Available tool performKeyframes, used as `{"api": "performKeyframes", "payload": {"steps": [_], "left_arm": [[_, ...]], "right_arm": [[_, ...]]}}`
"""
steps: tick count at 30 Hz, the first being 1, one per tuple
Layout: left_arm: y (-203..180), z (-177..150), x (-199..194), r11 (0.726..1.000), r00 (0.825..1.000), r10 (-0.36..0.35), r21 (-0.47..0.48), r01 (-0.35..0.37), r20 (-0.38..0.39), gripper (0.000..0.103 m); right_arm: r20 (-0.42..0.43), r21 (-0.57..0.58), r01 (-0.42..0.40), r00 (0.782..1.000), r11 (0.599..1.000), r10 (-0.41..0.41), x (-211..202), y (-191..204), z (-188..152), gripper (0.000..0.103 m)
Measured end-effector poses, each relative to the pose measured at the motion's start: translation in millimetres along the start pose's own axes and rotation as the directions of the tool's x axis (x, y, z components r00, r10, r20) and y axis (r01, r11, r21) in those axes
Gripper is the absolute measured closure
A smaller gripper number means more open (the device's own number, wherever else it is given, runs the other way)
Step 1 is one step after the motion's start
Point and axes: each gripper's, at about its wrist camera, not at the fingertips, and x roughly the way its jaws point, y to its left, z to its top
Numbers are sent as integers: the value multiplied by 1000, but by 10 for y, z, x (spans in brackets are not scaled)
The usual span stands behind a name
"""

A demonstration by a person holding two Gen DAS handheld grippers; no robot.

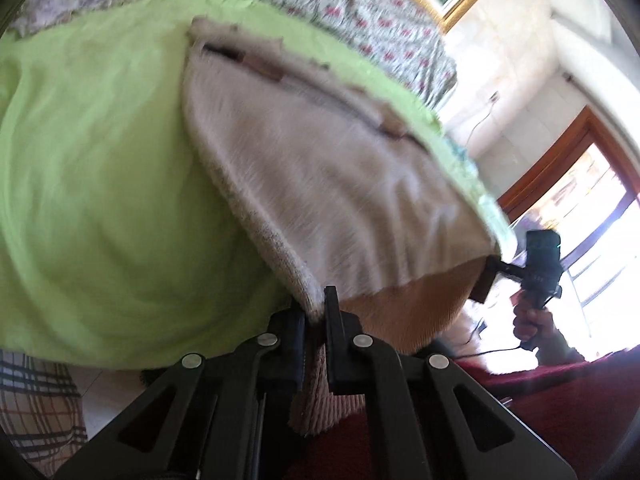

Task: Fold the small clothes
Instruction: 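Grasp the ribbed hem with both grippers, then lift the hem with both grippers and fold it toward the collar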

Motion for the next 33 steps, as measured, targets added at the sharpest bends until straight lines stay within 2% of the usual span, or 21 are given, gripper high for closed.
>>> {"api": "performKeyframes", "payload": {"steps": [3, 5, 8, 15, 17, 23, 24, 28, 33], "left_arm": [[-84, 158, -116, 1000, 998, -15, -6, 15, 58, 97], [-142, 267, -176, 1000, 996, -14, 2, 14, 93, 97], [-239, 487, -288, 1000, 987, -23, 18, 21, 160, 97], [-234, 1135, -374, 999, 947, -31, -3, 34, 321, 97], [-168, 1314, -334, 999, 936, -19, -24, 29, 351, 98], [58, 2029, -122, 994, 917, 15, -103, 29, 398, 98], [84, 2144, -62, 994, 915, 34, -110, 12, 402, 98], [160, 2510, 170, 991, 917, 73, -129, -24, 392, 98], [218, 2915, 490, 990, 924, 108, -124, -66, 366, 98]], "right_arm": [[85, 15, -76, 994, 997, 75, -124, 68, 163, 94], [155, 25, -126, 981, 992, 120, -194, 103, 308, 94], [217, 21, -165, 964, 986, 157, -246, 154, 458, 94], [363, 25, -234, 908, 972, 210, -298, 137, 982, 95], [392, 35, -237, 897, 971, 205, -266, 84, 1159, 95], [439, 70, -196, 886, 978, 146, -107, -86, 1798, 95], [445, 72, -189, 885, 979, 138, -91, -118, 1873, 95], [461, 112, -149, 884, 983, 82, 97, -269, 2278, 95], [425, 154, -56, 905, 987, -15, 439, -466, 2716, 95]]}}
